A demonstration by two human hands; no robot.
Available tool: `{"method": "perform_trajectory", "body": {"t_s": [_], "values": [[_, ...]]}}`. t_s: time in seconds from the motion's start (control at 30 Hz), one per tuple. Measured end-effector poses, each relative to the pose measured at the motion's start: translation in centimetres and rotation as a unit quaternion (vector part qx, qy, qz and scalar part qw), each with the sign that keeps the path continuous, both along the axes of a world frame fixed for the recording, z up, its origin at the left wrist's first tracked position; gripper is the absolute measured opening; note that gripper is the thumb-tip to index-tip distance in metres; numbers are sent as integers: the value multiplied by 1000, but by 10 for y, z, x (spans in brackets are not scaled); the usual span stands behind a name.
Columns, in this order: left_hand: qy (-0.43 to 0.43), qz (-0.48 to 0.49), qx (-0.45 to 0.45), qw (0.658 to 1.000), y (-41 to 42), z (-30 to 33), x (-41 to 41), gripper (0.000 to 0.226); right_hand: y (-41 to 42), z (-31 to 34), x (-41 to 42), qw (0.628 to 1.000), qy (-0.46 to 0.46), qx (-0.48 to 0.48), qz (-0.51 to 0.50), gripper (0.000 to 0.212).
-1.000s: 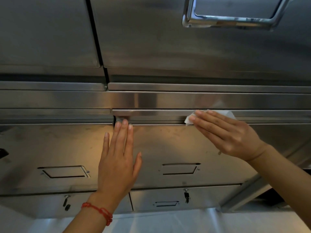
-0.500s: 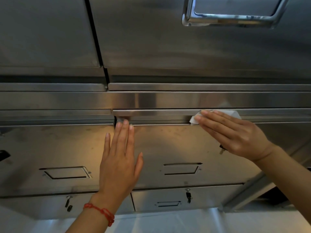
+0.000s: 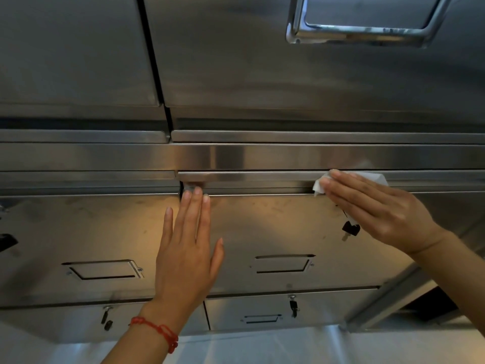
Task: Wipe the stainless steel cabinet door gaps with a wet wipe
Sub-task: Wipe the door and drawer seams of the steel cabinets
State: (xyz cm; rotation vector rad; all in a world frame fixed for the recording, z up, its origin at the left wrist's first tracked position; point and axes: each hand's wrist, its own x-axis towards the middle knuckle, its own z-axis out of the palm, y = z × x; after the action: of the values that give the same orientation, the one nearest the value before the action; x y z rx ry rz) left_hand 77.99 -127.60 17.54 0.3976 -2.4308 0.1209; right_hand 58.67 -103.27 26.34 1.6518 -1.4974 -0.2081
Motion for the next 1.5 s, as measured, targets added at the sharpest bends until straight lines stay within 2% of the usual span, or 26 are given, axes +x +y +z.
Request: {"method": "perform_trajectory", "body": {"t_s": [0.2,0.4,1.0,1.5], "values": [[-4,5,6,1000,3,0,-1,64,-14,2,3,999,8,-15,30,27],[-8,3,-4,1000,0,1,0,64,7,0,-3,1000,-2,-15,-5,25],[1,8,5,1000,4,2,-1,64,11,-3,0,999,-7,-26,-24,28],[33,-18,26,999,31,10,-11,61,10,-3,5,998,-22,-53,-9,29]]}}
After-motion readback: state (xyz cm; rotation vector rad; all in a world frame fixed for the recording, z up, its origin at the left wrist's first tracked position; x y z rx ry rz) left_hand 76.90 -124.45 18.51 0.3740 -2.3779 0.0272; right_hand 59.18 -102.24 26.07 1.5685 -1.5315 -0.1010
